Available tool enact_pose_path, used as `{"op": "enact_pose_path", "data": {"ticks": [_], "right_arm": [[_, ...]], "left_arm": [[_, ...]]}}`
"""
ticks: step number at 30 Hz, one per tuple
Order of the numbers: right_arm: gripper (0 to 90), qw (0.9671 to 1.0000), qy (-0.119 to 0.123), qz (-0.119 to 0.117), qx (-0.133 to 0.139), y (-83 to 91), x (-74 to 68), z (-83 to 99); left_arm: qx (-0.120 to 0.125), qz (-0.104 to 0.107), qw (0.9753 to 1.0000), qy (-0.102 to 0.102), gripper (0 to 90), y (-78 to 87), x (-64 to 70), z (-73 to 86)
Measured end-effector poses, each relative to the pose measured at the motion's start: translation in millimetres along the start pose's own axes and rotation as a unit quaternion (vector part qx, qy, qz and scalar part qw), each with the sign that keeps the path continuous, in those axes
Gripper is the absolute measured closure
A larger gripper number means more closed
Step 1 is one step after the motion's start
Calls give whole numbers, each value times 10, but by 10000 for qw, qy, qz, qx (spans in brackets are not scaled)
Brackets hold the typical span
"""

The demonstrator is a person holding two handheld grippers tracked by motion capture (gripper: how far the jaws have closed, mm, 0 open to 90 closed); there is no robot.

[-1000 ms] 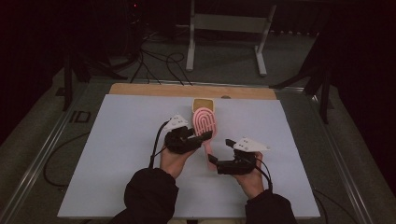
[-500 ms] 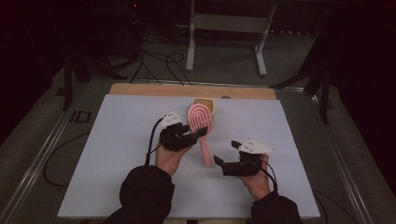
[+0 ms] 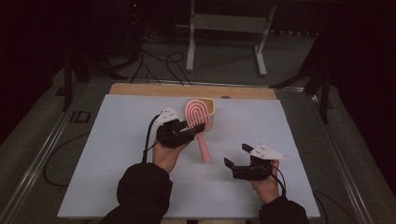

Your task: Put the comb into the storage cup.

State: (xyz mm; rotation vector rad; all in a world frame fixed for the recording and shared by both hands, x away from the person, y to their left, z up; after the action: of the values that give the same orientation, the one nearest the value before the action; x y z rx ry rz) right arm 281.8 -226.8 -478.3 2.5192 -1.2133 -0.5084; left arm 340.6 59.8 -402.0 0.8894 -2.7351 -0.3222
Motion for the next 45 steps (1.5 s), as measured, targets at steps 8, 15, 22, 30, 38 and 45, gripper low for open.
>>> {"op": "enact_pose_path", "data": {"ticks": [8,15,22,30,38,45], "right_arm": [[97,9995,-57,192,245,141,102,98],[105,9990,-156,184,374,211,148,161],[93,9985,-235,56,488,249,178,155],[94,9987,-284,36,426,232,207,170],[94,9985,-347,16,419,222,236,186],[94,9985,-339,38,425,216,248,202]], "left_arm": [[62,-80,9999,-57,652,64,-21,-84],[89,-176,9998,-99,652,125,-63,-134],[76,-246,9996,-137,652,136,-114,-215],[81,-304,9994,-157,652,140,-157,-296],[108,-324,9993,-162,652,127,-187,-353],[128,-339,9991,-234,652,116,-202,-402]]}}
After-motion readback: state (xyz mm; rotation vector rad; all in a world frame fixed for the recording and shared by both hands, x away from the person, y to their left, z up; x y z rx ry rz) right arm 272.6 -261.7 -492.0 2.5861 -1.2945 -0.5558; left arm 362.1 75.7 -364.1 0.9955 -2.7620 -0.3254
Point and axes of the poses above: each handheld gripper's, and its own axes: y roughly backward along the jaws, z roughly out of its underside, x roughly to its right, the point moved 1 cm from there along -y, roughly forward along the jaws, and after that the axes turned 7 degrees about -y, right-handed, at the moved point
